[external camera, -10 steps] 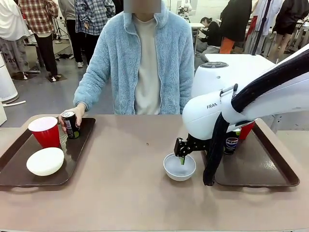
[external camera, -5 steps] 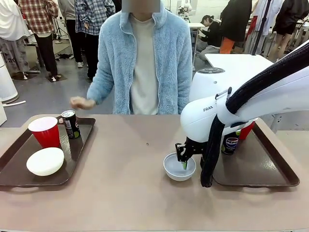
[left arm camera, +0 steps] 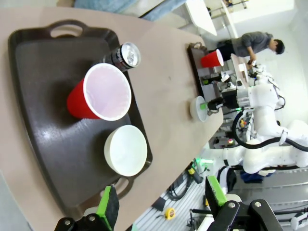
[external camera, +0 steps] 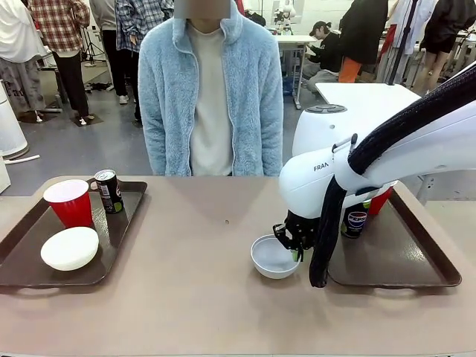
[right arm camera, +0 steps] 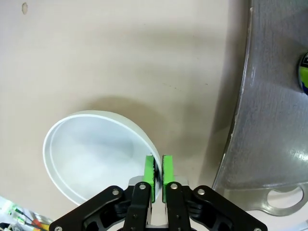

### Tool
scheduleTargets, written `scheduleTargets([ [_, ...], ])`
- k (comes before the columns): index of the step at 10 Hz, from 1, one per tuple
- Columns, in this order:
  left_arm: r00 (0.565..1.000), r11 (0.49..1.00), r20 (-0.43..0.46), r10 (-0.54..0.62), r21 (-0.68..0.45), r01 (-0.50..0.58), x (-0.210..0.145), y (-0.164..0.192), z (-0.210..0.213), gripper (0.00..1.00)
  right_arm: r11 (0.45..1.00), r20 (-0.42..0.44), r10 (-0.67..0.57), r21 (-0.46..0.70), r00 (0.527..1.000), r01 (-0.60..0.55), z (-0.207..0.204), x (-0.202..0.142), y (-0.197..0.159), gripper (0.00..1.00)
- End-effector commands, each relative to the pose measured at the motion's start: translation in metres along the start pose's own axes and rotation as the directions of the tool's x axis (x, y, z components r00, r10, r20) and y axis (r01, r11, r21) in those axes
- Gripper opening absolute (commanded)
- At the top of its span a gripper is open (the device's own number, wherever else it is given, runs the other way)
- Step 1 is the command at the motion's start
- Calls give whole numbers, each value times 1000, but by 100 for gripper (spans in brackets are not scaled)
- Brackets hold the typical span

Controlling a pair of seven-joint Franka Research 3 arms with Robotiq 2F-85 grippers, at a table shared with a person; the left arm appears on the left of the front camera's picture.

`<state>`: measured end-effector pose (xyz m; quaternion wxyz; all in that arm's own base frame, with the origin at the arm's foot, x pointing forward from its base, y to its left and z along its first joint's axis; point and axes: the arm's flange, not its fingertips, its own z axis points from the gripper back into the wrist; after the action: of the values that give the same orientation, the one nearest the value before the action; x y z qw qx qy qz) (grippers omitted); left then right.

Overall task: Prepare tableware on both trays.
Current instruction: Pick up a Picnic Bowl from the table and place it on a Handle tray.

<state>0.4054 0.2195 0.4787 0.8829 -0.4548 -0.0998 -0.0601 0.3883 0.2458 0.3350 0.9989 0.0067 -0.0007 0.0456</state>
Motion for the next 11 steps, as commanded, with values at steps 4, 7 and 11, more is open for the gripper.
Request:
scheduleTargets([
  [4,1000,1000,13,8,4,-8,-2,-2,-1,95,998,59,31,49,998,-34,68,-27,2,8],
  [7,1000,1000,13,8,4,-8,-2,-2,-1,95,997,161,13,72,987,-25,131,-56,-18,8],
  [11,1000,1000,13,8,4,-8,-2,-2,-1,95,998,60,52,-49,997,-49,133,-55,-107,8],
])
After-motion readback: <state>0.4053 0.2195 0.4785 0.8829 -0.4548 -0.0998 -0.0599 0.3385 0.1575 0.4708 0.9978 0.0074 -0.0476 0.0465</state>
